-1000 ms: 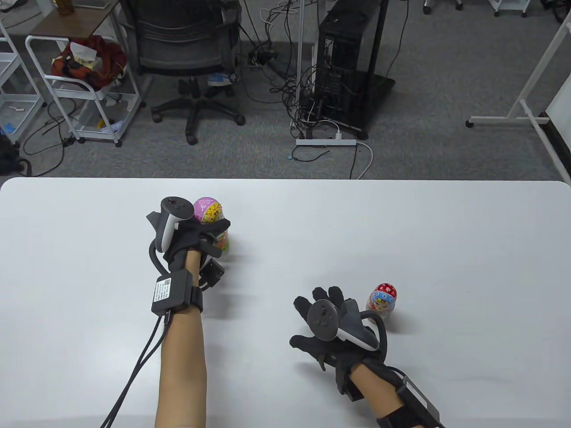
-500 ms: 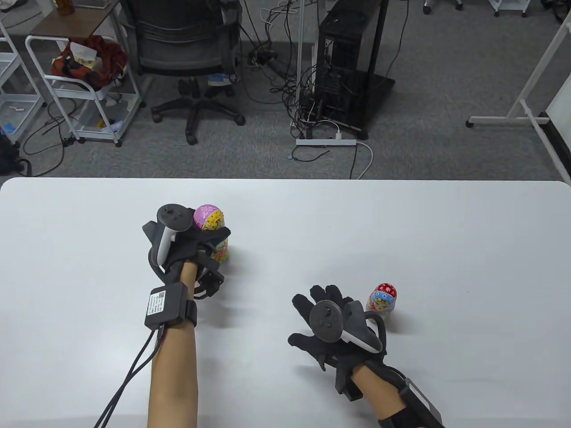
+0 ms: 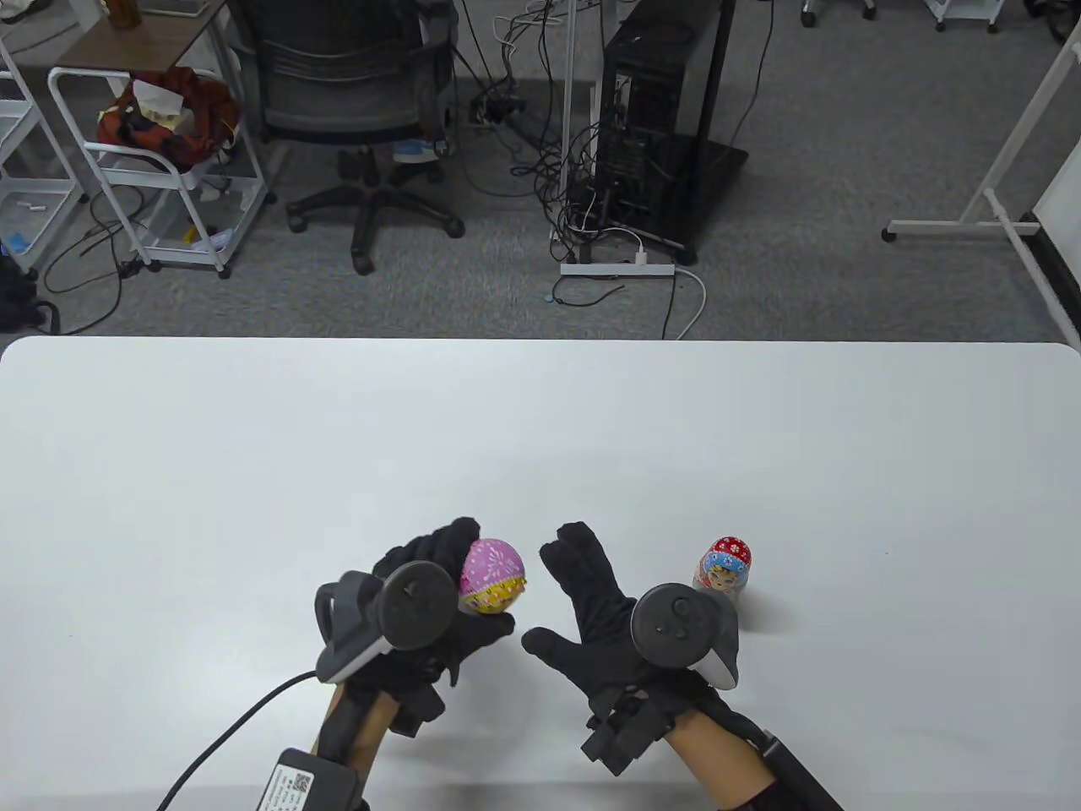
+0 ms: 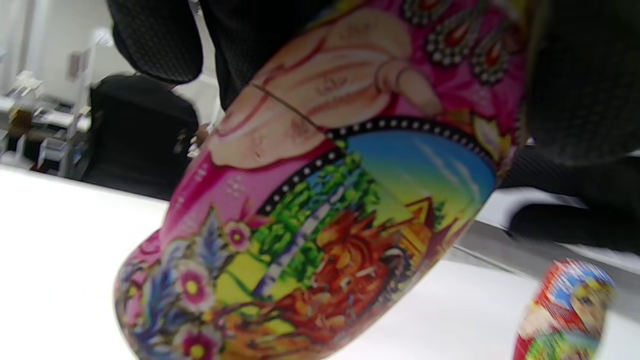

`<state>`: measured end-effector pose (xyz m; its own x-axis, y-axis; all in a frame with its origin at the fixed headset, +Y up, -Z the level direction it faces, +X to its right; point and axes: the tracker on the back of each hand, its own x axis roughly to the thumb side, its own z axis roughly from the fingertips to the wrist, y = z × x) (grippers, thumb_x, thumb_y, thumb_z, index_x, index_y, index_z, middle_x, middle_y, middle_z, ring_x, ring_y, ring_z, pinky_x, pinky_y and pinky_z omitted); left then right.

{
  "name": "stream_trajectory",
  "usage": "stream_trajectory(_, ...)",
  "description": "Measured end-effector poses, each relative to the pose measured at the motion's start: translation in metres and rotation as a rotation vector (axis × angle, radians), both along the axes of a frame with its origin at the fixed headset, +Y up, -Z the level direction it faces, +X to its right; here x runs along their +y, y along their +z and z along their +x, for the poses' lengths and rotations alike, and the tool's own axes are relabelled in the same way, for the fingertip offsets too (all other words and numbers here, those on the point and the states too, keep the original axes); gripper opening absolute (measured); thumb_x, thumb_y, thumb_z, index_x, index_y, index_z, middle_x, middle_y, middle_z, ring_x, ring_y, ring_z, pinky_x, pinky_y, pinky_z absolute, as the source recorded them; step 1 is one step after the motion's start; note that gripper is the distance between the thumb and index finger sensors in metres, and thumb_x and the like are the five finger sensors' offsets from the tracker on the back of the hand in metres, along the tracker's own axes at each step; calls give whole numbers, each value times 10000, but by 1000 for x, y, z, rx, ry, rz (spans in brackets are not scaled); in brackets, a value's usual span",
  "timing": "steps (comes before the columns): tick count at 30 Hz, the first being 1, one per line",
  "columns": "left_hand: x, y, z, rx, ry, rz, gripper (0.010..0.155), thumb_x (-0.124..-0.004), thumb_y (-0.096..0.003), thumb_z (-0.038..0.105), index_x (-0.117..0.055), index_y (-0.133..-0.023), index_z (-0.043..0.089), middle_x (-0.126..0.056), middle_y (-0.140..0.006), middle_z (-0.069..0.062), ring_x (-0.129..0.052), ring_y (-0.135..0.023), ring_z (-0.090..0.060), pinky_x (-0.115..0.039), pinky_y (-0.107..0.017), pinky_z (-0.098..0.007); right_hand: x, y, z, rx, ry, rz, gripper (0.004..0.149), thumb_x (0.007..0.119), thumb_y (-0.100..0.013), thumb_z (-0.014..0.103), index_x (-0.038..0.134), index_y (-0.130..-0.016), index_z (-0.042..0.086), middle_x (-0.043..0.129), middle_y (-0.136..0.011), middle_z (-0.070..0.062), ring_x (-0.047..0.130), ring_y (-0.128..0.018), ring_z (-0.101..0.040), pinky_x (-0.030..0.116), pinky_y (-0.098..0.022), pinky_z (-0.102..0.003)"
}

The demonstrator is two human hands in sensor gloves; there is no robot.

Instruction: Nest individual Russian dolls into a nested set

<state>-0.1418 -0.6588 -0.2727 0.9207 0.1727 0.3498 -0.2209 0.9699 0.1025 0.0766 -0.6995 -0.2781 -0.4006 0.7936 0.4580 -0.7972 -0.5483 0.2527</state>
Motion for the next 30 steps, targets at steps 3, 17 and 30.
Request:
stream_trajectory(3,-9,20,24,-22,-41,129,1044,-881,-308,746,-398,-1087,246,-652,-1097,-56,-782,-990,-300,-676,-712,-586,-3,2,-4,16,35,-6,865,750,-438,616,47,-933,529,97,-1138,-119,432,-1055,-484,470,-733,-651)
stream_trajectory(17,-42,9,5,-69,0,-74,1216,-810,-312,758,-119,-1090,129,-243,-1166,-203,-398,-1091,-435,-466,-750,-670,7,0,17,-180,-84,25,790,815,-404,607,389,-1012,338,546,-1053,-147,818,-864,-472,840,-551,-502)
stream_trajectory(30,-63,4,10,-98,41,-64,1218,-932,-238,740,-284,-1073,134,-688,-1042,-93,-886,-946,-293,-763,-687,-553,-7,-8,24,-66,-166,-67,766,795,-417,591,397,-1012,320,509,-1078,-103,794,-884,-472,811,-575,-514)
